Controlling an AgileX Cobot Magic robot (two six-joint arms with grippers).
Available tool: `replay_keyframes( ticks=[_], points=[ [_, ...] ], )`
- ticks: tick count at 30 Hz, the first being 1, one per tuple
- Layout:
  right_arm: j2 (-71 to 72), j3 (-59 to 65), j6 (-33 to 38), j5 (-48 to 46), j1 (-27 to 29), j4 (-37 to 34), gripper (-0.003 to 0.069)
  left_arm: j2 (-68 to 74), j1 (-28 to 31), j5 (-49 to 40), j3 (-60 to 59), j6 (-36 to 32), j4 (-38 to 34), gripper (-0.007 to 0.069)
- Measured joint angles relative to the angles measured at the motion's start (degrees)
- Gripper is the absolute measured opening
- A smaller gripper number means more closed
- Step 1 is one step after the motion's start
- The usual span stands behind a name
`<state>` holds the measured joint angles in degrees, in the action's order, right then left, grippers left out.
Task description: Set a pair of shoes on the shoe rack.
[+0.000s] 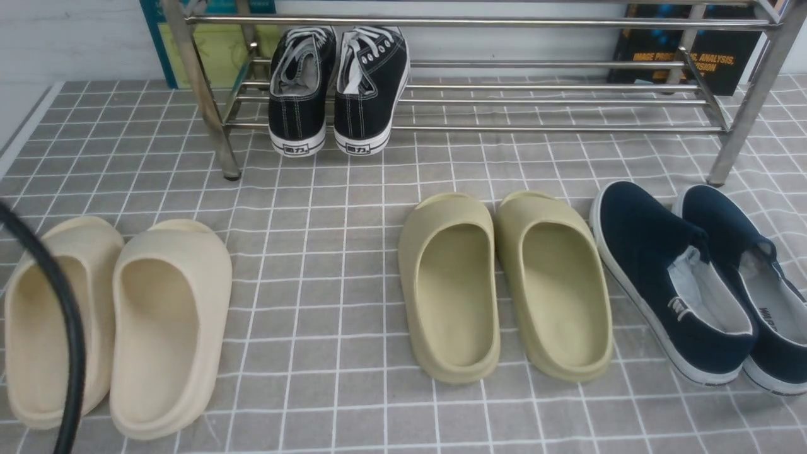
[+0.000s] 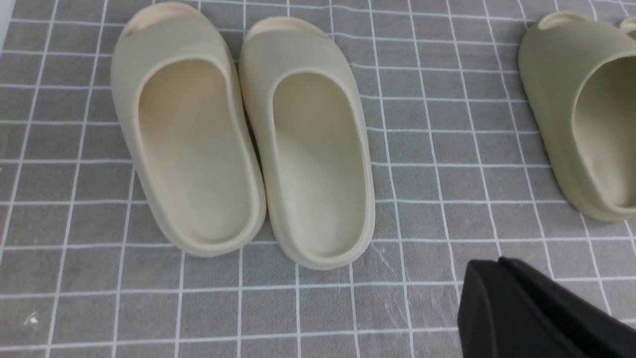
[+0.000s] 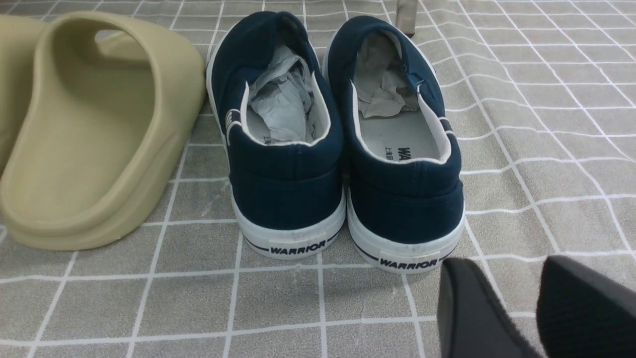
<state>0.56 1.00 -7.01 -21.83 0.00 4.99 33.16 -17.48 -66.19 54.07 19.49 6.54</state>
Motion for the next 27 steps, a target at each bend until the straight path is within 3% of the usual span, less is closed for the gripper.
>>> replay_keyframes(
  ticks=[7, 11, 14, 15, 16, 18, 22, 25, 27],
  points=[
    [0.0, 0.0, 0.0, 0.0, 0.0, 0.0, 0.0246, -0.13, 0.0, -2.1, -0.33, 0.0, 0.71, -0.0008],
    [0.0, 0.0, 0.0, 0.0, 0.0, 0.02, 0.0246, -0.13, 0.0, 1.11, -1.53, 0.0, 1.05, -0.0006],
    [0.0, 0.0, 0.0, 0.0, 0.0, 0.02, 0.0246, -1.8, 0.0, 8.82, -5.52, -0.06, 1.18, -0.0013],
    [0.0, 0.0, 0.0, 0.0, 0.0, 0.02, 0.0246, -4.01, 0.0, 16.59, -9.74, -0.68, 1.76, -0.0013],
    [0.0, 0.0, 0.0, 0.0, 0.0, 0.02, 0.0246, -4.31, 0.0, 17.57, -10.28, -0.76, 1.84, -0.0013],
    [0.0, 0.0, 0.0, 0.0, 0.0, 0.02, 0.0246, -9.33, 0.0, 32.32, -19.35, -2.95, 2.41, -0.0013],
    [0.0, 0.0, 0.0, 0.0, 0.0, 0.02, 0.0246, -15.45, 1.41, 47.67, -30.11, -6.02, 3.13, -0.0013],
    [0.0, 0.0, 0.0, 0.0, 0.0, 0.02, 0.0246, -20.64, 5.45, 56.06, -38.21, -8.31, 1.77, -0.0013],
    [0.0, 0.0, 0.0, 0.0, 0.0, 0.02, 0.0246, -25.83, 11.54, 59.8, -44.5, -9.84, -2.77, -0.0013]
  ],
)
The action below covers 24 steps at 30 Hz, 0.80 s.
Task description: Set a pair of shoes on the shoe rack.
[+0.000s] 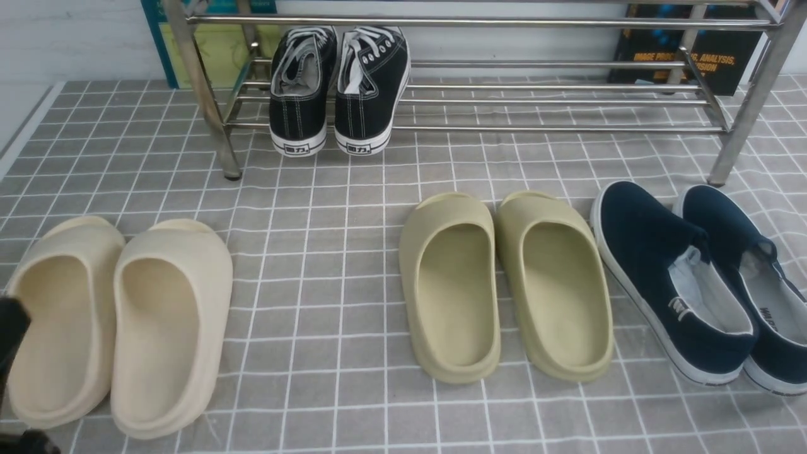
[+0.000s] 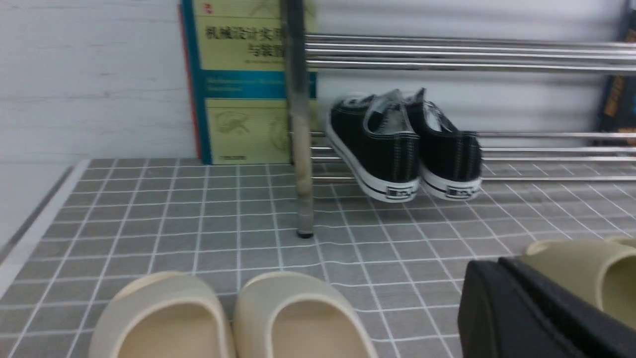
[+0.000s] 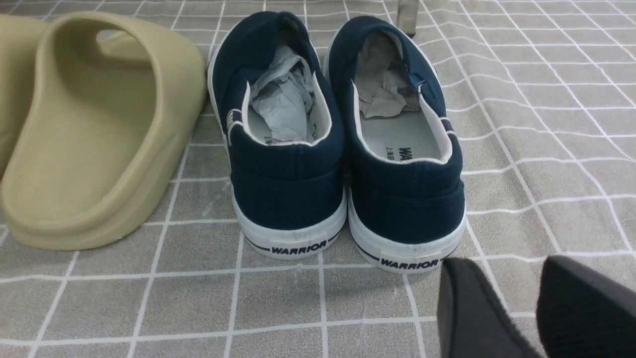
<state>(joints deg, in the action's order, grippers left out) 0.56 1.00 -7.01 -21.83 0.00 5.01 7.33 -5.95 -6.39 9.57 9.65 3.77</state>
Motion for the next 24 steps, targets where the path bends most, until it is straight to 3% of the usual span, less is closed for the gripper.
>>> replay_keyframes(
  ticks=[6, 24],
  points=[
    [0.0, 0.0, 0.0, 0.0, 0.0, 0.0, 0.0246, -7.67, 8.12, -0.63, -7.6, -0.12, -4.39, -0.0013],
    [0.0, 0.0, 0.0, 0.0, 0.0, 0.0, 0.0246, -7.92, 5.74, -13.27, -11.25, 2.78, -2.07, -0.0013]
  ],
)
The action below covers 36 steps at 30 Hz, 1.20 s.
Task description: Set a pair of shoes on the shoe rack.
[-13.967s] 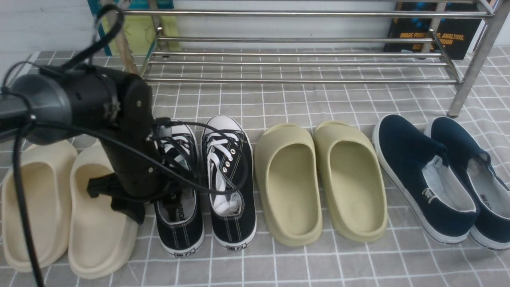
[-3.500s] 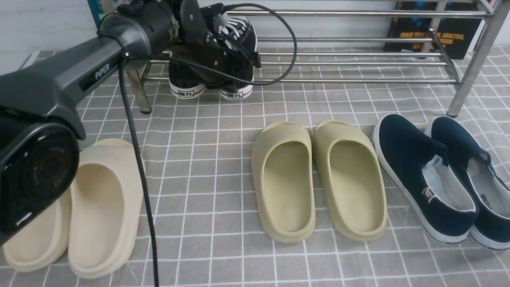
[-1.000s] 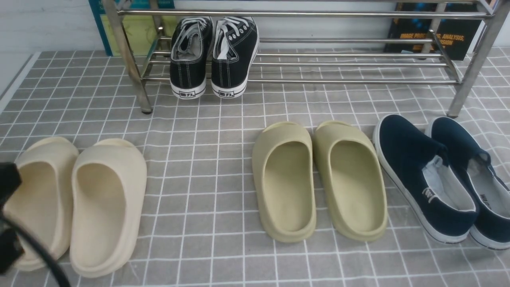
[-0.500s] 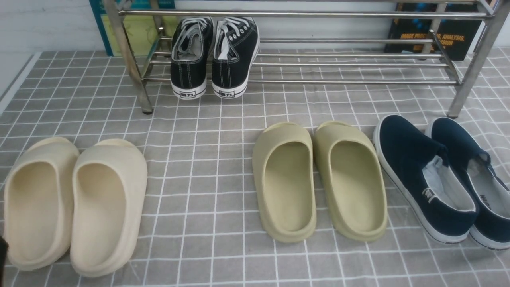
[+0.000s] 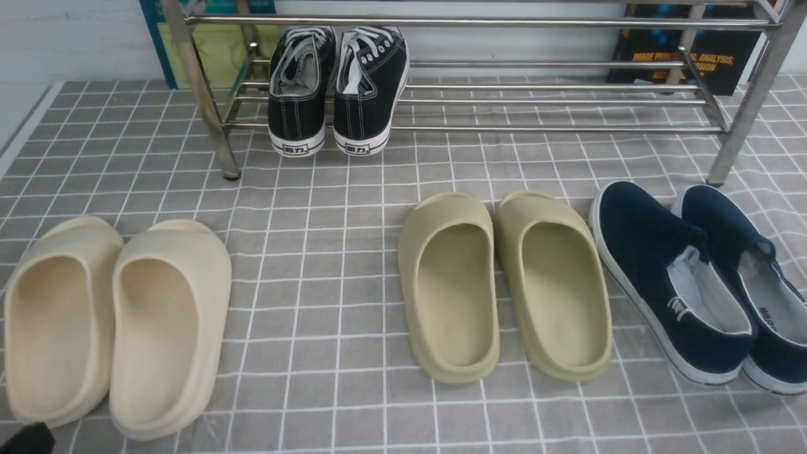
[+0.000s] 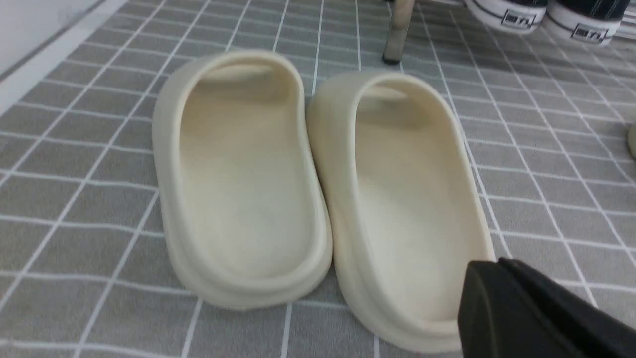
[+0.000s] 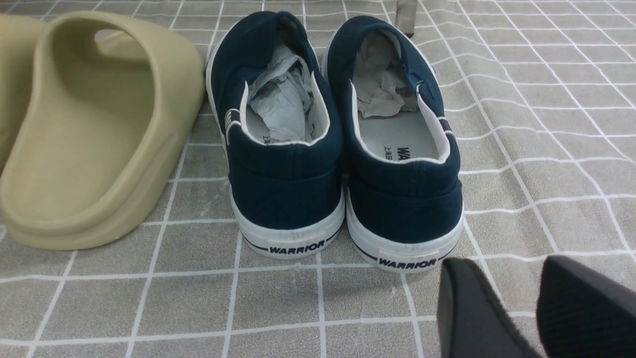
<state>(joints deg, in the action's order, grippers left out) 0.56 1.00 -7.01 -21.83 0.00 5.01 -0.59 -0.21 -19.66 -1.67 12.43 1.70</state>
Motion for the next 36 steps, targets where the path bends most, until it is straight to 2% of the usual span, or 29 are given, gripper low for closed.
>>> replay_keyframes(
  ticks=[27, 36],
  points=[
    [0.0, 0.0, 0.0, 0.0, 0.0, 0.0, 0.0246, 0.0, 0.0, -1.67, -0.04, 0.12, -0.61, -0.0013],
    [0.0, 0.0, 0.0, 0.0, 0.0, 0.0, 0.0246, 0.0, 1.56, -1.44, -0.04, 0.12, -0.61, -0.0013]
  ],
)
